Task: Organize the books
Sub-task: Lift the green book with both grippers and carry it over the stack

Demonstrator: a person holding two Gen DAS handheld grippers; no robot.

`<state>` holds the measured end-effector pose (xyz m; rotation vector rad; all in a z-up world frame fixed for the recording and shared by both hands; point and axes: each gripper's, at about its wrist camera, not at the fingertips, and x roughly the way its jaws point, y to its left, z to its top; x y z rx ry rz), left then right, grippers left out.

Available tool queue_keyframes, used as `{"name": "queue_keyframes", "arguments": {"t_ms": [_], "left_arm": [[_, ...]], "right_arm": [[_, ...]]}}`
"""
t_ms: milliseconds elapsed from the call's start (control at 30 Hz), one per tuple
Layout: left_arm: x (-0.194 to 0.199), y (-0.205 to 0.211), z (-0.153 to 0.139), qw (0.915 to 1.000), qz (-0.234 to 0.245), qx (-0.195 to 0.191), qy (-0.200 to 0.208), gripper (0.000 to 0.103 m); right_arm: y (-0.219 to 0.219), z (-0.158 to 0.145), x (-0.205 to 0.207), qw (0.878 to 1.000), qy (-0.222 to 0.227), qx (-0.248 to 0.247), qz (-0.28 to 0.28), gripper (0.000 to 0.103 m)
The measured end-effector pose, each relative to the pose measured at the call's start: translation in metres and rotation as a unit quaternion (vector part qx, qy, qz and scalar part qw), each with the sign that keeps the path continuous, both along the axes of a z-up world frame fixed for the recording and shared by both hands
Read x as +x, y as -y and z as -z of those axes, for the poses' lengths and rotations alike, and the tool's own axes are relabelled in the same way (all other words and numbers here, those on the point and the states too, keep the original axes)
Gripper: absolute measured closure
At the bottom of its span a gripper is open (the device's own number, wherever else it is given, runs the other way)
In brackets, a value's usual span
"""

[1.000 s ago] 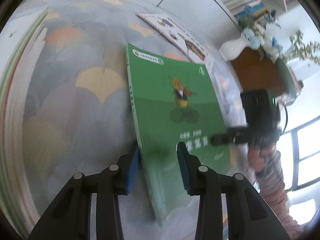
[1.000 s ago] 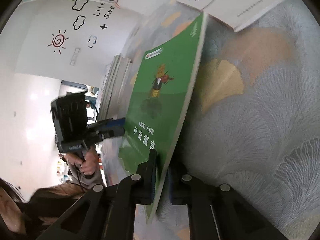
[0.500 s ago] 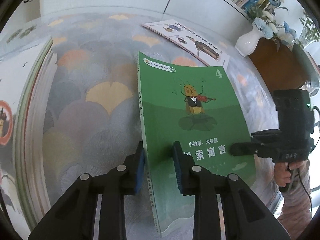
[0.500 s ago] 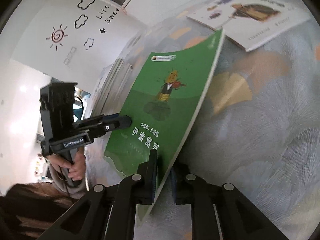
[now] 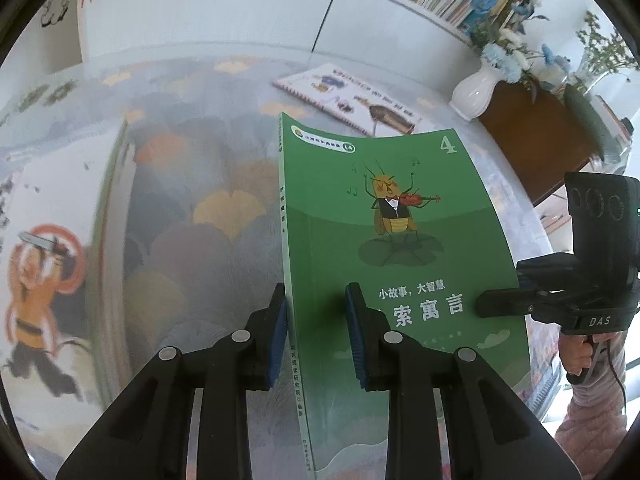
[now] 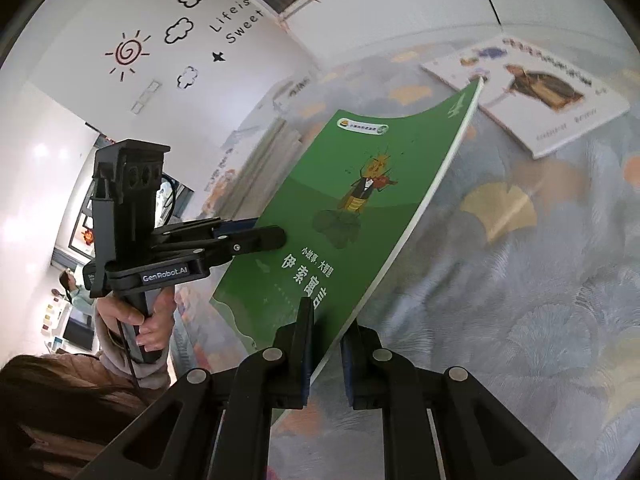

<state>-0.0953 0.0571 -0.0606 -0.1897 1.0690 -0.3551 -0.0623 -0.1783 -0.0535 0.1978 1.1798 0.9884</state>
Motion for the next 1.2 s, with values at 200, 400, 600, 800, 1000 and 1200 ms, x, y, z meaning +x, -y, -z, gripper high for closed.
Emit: {"name": "queue_keyframes", "arguments": {"t_ms": [200,400,600,800,1000,1200], "left_arm": [[-0.008,-0.024,-0.022,0.9996,-0.012,0.002,0.024,0.077],[-0.016,-0.076,-0.045,0.998,-0.043,-0.001,0.047,0.076],[-0.02,-0.141,-0.061,0.9942,-0.08,0.015,0.071,0.076],[-0.023,-0.199,-0.043,0.9905,-0.124,0.014,0.058,0.076],[-0.024,-0.229,-0.023,0.9868,-0.157,0.014,0.035,0.076],[-0.022,-0.24,-0.01,0.9877,-0.153,0.004,0.032,0.076]], "right_arm": [[-0.017,-0.026,0.0,1.0,0.005,0.002,0.005,0.091],[-0.067,-0.05,0.003,0.999,0.022,-0.006,-0.028,0.091],[-0.132,-0.059,0.011,0.998,0.029,0.013,-0.062,0.091],[-0.193,-0.041,0.024,0.996,0.005,0.027,-0.089,0.091],[-0.237,-0.016,0.027,0.993,-0.019,0.016,-0.111,0.09],[-0.248,0.002,0.028,0.995,-0.039,0.008,-0.096,0.09]]}}
